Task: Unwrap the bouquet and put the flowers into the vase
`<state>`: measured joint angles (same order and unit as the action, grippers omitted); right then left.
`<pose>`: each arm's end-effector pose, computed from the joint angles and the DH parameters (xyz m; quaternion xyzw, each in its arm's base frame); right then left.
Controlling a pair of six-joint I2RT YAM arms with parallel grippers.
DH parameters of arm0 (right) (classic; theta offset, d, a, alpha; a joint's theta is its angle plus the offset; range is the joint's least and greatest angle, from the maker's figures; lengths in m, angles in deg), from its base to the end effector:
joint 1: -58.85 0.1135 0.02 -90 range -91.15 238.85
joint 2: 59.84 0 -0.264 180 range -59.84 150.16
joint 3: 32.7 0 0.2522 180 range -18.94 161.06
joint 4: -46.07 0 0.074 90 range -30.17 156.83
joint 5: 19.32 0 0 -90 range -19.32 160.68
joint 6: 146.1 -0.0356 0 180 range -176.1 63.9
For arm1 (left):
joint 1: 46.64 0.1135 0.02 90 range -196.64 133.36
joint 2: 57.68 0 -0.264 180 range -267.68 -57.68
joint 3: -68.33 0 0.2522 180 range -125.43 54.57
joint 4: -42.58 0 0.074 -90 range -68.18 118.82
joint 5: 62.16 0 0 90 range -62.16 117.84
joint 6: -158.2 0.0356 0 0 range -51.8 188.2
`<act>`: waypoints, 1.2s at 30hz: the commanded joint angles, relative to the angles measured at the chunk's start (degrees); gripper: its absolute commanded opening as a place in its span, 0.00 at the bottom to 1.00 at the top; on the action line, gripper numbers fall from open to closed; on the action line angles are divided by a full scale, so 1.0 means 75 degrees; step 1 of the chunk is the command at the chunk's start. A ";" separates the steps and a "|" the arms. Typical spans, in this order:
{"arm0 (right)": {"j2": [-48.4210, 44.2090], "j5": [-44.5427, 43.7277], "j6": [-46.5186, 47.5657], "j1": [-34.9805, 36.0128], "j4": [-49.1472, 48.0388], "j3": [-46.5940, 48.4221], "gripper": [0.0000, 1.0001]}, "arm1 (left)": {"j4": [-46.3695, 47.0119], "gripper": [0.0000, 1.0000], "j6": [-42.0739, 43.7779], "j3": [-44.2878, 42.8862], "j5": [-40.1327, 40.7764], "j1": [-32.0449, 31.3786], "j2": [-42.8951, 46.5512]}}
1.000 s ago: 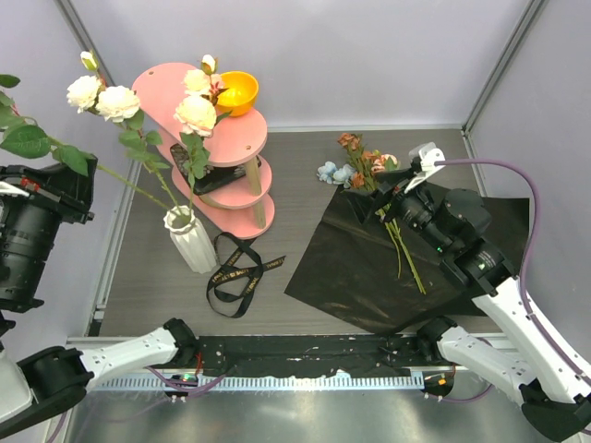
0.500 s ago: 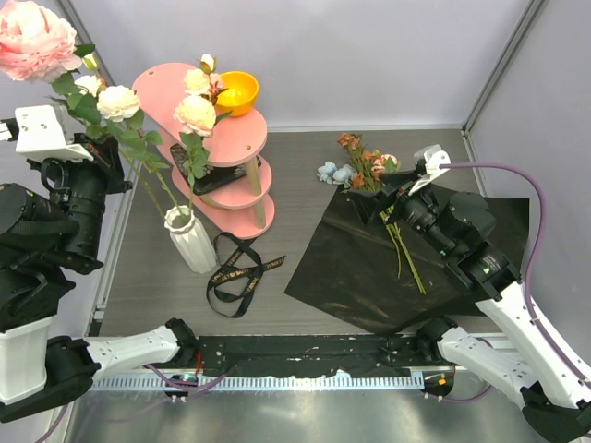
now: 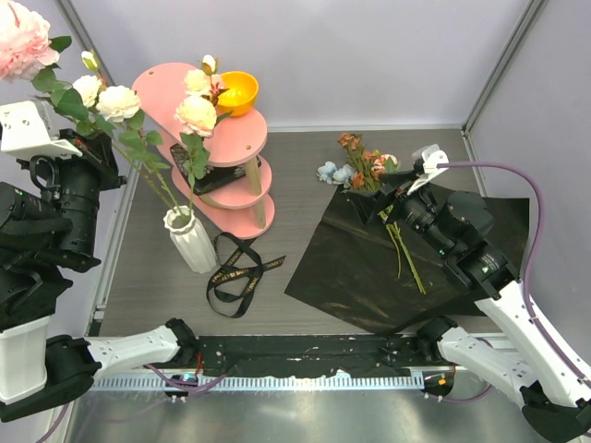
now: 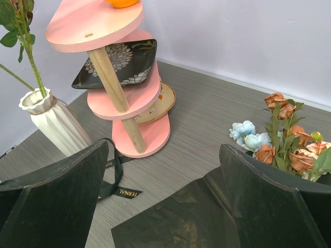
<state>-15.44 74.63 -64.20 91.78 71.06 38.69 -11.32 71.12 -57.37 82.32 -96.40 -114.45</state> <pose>0.1376 0.0921 0.4165 -0.1735 0.6727 0.2744 0.6649 0.0592 -0.0251 0.5942 -0.0854 0.6460 -0.0248 0.7581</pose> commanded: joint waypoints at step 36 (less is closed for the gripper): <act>0.5879 -0.4465 -0.0362 -0.1718 0.3355 0.0942 0.42 | -0.1011 0.95 -0.3202 0.2738 -0.2115 0.0013 0.2108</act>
<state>27.64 41.08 -65.75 80.22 96.13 46.14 -20.43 47.38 -35.12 81.36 -96.40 -100.37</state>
